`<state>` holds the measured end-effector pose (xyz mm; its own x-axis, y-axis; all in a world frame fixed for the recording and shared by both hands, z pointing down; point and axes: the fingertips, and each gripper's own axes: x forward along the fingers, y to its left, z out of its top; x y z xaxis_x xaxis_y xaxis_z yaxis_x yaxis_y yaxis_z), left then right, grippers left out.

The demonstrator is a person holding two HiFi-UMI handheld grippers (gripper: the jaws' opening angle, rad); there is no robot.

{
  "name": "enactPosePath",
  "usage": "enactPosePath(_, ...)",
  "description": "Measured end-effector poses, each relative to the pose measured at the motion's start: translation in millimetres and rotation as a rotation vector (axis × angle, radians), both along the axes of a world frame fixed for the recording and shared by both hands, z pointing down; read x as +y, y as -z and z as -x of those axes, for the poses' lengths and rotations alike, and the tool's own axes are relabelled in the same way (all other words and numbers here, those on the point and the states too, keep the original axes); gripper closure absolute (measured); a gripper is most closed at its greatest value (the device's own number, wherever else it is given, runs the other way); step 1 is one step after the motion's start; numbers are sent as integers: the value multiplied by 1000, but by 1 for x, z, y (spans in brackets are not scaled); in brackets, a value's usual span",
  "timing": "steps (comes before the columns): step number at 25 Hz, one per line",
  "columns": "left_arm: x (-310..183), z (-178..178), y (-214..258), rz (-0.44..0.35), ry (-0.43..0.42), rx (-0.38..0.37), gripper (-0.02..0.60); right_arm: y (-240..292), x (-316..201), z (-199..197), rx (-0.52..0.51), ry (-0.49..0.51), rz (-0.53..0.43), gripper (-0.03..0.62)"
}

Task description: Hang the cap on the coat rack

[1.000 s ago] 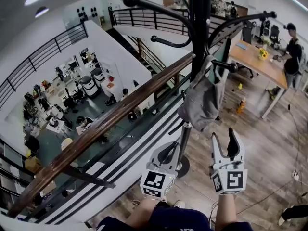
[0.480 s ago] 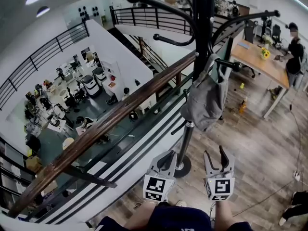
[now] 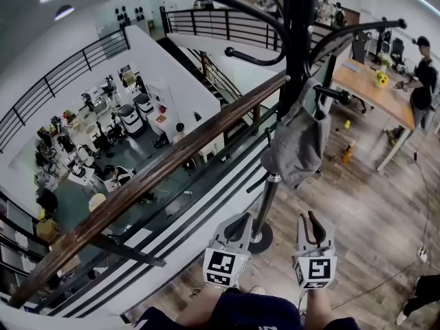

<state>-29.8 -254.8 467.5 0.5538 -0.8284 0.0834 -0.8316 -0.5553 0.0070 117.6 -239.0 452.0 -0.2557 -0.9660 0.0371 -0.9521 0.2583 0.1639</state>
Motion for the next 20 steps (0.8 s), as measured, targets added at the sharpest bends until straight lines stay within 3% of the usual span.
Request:
enactPosePath(4,1,1,6,-38,3,-3,578,1,0,-1,0,-5,-18,583)
enactPosePath(12,-2,11,7,-33,28,52,579,0,-1,8,8,13,-17,586)
enactPosePath(20,-3,12,0,-3,38,32,578,-3,0,10,27,8,-5,586)
